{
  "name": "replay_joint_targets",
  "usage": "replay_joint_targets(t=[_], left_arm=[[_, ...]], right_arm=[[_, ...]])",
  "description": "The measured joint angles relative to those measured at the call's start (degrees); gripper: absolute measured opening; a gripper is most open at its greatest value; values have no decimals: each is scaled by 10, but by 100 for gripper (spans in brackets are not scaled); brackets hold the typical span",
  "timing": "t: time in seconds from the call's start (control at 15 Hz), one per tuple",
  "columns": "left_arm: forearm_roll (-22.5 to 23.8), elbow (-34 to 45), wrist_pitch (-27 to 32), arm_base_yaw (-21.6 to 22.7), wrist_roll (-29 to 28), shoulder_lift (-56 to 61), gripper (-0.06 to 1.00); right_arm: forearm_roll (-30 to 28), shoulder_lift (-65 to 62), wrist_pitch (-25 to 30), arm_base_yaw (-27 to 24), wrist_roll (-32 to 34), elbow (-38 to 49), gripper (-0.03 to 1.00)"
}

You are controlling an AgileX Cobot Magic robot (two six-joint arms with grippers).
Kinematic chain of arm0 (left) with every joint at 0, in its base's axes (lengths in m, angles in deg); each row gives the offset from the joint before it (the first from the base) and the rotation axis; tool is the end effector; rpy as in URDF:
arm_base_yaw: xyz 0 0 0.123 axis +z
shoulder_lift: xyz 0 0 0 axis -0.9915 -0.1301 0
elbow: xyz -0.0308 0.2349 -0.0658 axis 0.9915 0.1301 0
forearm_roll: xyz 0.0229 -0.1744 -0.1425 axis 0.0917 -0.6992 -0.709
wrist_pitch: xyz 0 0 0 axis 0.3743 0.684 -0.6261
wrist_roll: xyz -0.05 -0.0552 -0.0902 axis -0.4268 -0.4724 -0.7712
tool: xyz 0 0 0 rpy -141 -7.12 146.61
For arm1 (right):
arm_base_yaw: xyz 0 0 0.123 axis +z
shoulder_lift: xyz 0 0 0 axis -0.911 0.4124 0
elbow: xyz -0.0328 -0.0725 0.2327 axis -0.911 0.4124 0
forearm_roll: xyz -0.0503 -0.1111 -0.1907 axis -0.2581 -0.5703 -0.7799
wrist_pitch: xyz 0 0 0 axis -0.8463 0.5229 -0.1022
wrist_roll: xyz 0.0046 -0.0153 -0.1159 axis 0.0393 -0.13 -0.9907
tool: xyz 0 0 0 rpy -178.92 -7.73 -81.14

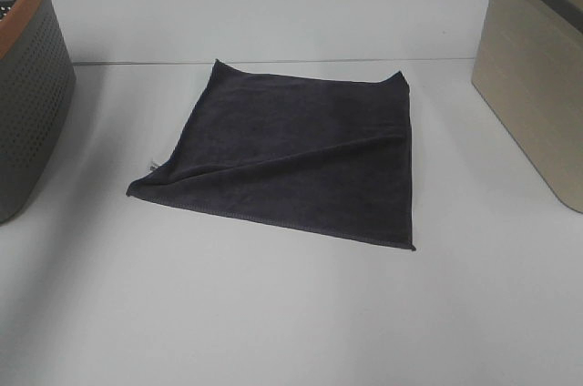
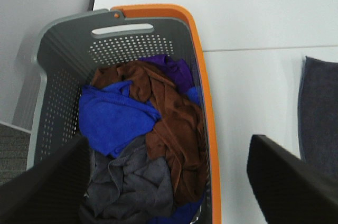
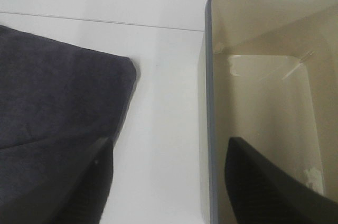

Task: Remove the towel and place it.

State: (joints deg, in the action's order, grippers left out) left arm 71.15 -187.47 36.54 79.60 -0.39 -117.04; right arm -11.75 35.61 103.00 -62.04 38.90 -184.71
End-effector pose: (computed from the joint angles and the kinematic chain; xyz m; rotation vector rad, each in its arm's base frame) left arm 0.3258 -0.0003 0.4012 0.0271 2.3365 0.1536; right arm 0.3490 0.0174 0.3707 -0.1190 2.4300 -0.0408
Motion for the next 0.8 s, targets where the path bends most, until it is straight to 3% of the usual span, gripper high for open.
replay_joint_targets(t=[0.47,0.8], left_arm=[[-7,198,1,0,-32,174,76],[-11,388,1,0,-60,324,76]], right_arm=[[-11,-210,1,0,-6,263,62],[-11,-381,-2,0,-11,441,62]])
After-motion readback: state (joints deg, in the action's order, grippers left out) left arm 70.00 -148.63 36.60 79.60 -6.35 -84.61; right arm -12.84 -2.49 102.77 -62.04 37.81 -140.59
